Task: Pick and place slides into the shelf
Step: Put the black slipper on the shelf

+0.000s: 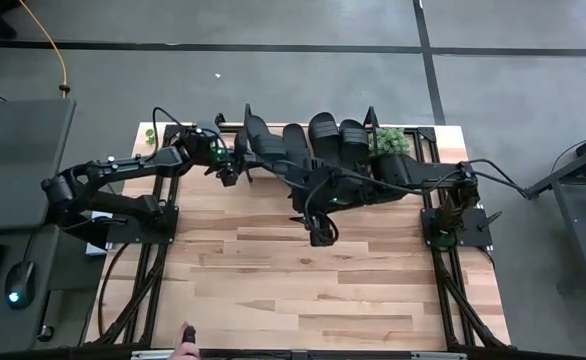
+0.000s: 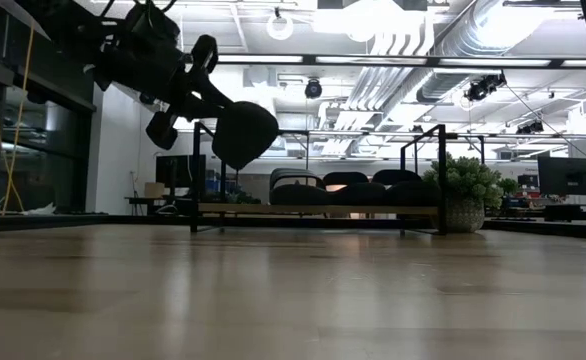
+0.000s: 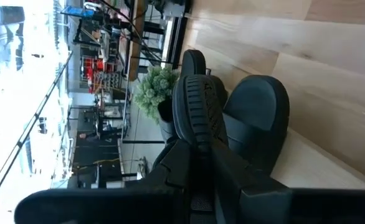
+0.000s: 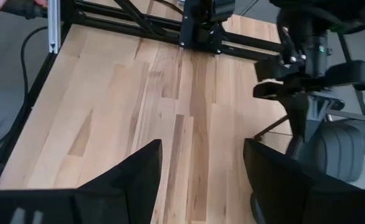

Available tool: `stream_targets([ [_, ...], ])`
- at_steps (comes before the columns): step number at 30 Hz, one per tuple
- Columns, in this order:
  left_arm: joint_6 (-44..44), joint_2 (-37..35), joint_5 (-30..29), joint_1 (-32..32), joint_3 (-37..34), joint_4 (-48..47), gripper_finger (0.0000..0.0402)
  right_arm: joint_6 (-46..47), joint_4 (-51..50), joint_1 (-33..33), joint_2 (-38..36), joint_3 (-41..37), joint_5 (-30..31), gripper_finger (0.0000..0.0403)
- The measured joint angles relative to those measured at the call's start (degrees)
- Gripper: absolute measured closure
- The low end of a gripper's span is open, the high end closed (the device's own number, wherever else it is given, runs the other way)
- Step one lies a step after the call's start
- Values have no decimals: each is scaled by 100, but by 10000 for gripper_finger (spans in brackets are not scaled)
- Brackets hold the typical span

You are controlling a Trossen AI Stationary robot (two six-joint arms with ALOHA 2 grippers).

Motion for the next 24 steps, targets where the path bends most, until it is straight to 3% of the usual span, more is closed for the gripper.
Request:
stream_targets([
  [11, -7, 529, 110, 19, 4, 307, 378, -47, 309, 0, -2, -257, -71, 187],
  [24, -88, 608, 216, 121, 8, 286, 378, -46, 298, 0, -2, -259, -161, 187],
])
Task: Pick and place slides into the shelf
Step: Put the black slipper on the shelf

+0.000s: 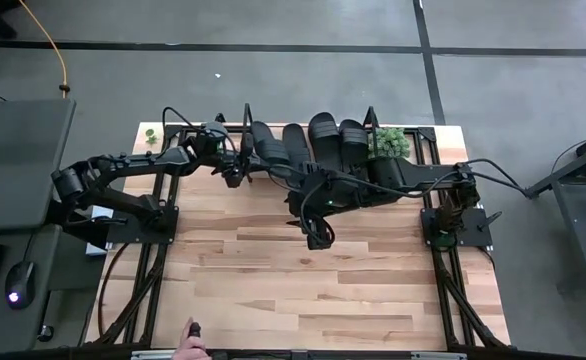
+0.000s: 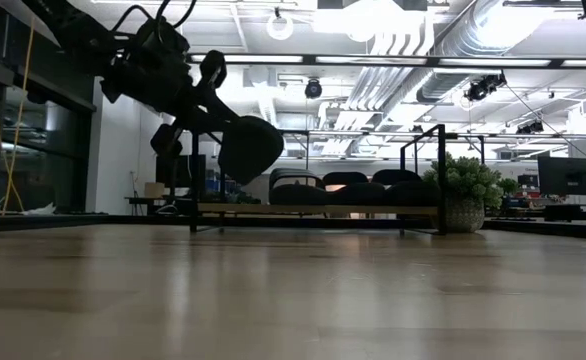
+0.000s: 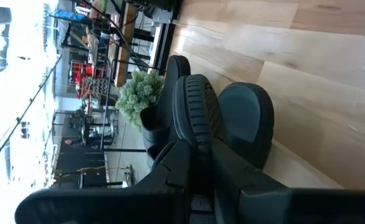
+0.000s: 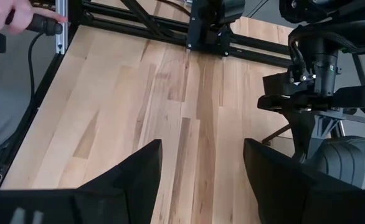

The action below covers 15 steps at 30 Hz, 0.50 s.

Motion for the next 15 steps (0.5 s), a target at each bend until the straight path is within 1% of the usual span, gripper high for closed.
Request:
stream_targets([
  [3, -228, -5, -154, -3, 8, -29, 373, 30, -1, 2, 0, 0, -2, 187],
  [6, -599, -11, -492, -5, 15, -39, 336, 43, 0, 1, 0, 0, 0, 187],
  [10, -666, -11, -570, -5, 15, -19, 282, 43, 0, 0, 0, 0, 0, 187],
  [15, -718, -2, -570, -4, 11, 2, 249, 43, 0, 0, 0, 0, 0, 187],
])
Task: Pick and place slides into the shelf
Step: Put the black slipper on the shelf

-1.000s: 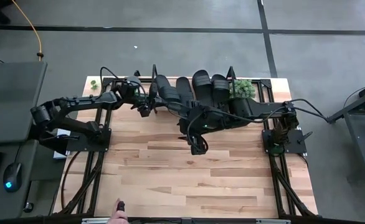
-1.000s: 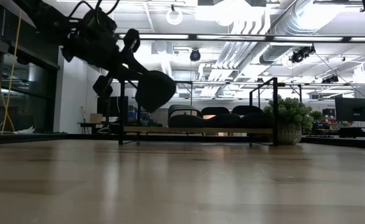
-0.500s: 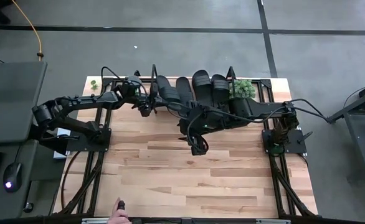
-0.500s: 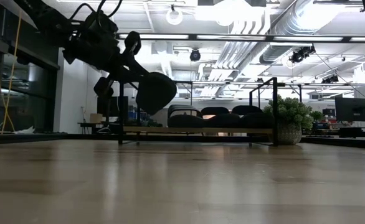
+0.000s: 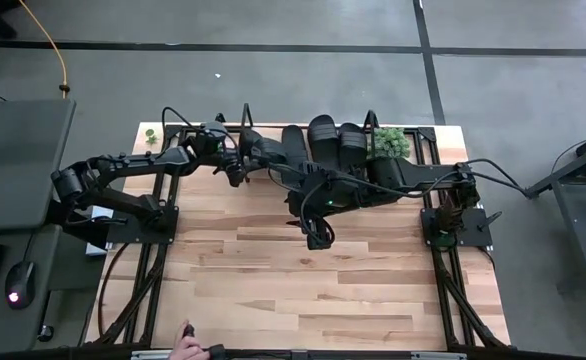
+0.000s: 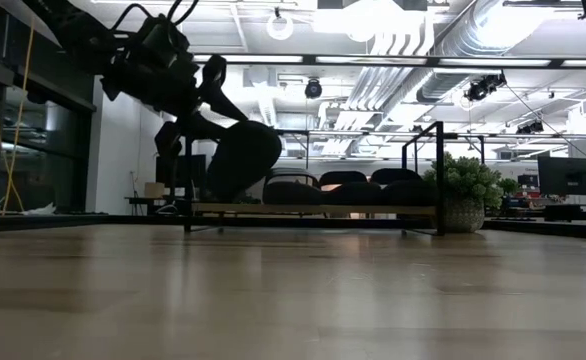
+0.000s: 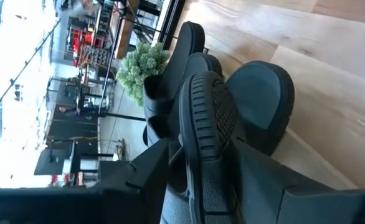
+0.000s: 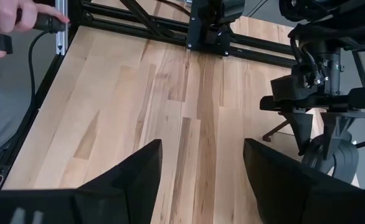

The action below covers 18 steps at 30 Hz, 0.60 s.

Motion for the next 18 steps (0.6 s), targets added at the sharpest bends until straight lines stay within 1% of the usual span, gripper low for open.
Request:
stream_targets([
  [6, -475, 2, -19, 9, 0, -78, 234, -10, -2, 2, -2, 0, 0, 187],
  [9, -774, 2, 137, 18, 0, -98, 222, -17, -2, 0, -2, 0, 0, 187],
  [14, -1100, -3, 184, 13, 4, -186, 183, -19, -17, 1, -4, 0, 0, 187],
  [18, -1663, -7, 119, 9, 9, -257, 149, -20, -70, 2, -4, 0, 0, 187],
])
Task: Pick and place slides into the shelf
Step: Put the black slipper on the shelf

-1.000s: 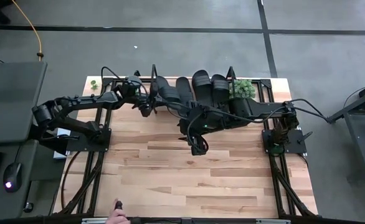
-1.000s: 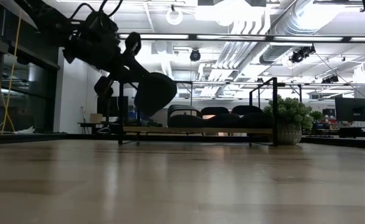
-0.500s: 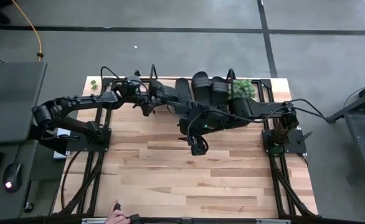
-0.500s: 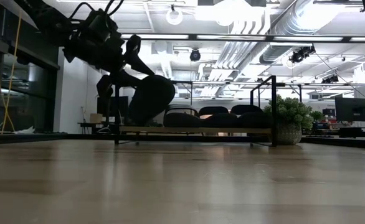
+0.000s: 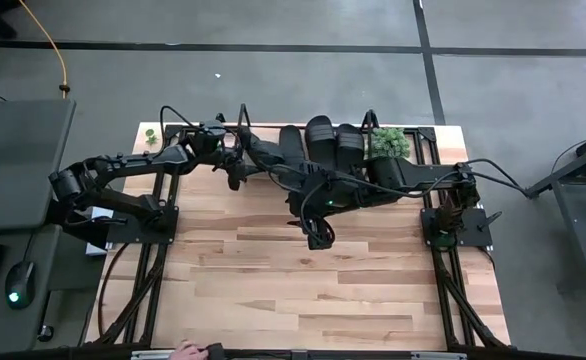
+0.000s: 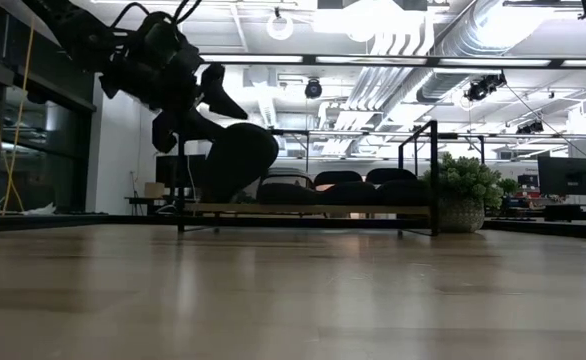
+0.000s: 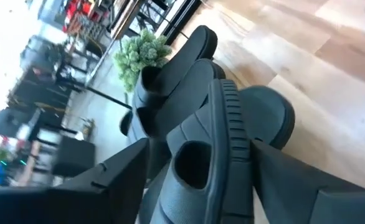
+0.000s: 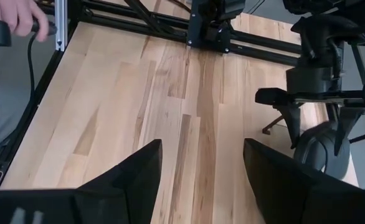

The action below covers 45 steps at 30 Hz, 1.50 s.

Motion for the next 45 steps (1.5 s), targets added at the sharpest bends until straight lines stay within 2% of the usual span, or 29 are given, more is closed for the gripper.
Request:
stream_targets([
  [6, -966, 62, 235, -16, -85, -718, 115, 2, -39, -4, 0, -1, 0, 187],
  [12, -1217, 40, 352, -162, -57, -1186, 106, -52, -66, -44, -2, -4, 0, 187],
  [21, -1186, -26, -162, -865, 80, -1143, 108, -87, -63, -118, 0, -4, -9, 187],
  [28, -1403, -337, -1174, -1623, 428, -1229, 108, -163, -52, -166, 26, -154, 69, 187],
  [33, -1773, -689, -2470, -2100, 540, -1502, 108, -261, 70, -281, 25, -564, 101, 187],
  [39, -2743, -1196, -3882, -2325, 542, -2361, 108, -340, 503, -514, 24, -1074, 87, 187],
  [42, -3339, -1512, -4255, -2330, 542, -2909, 108, -438, 692, -662, 16, -1309, 0, 187],
  [45, -4052, -1860, -4301, -2330, 542, -3462, 108, -596, 901, -829, 18, -1627, -39, 187],
])
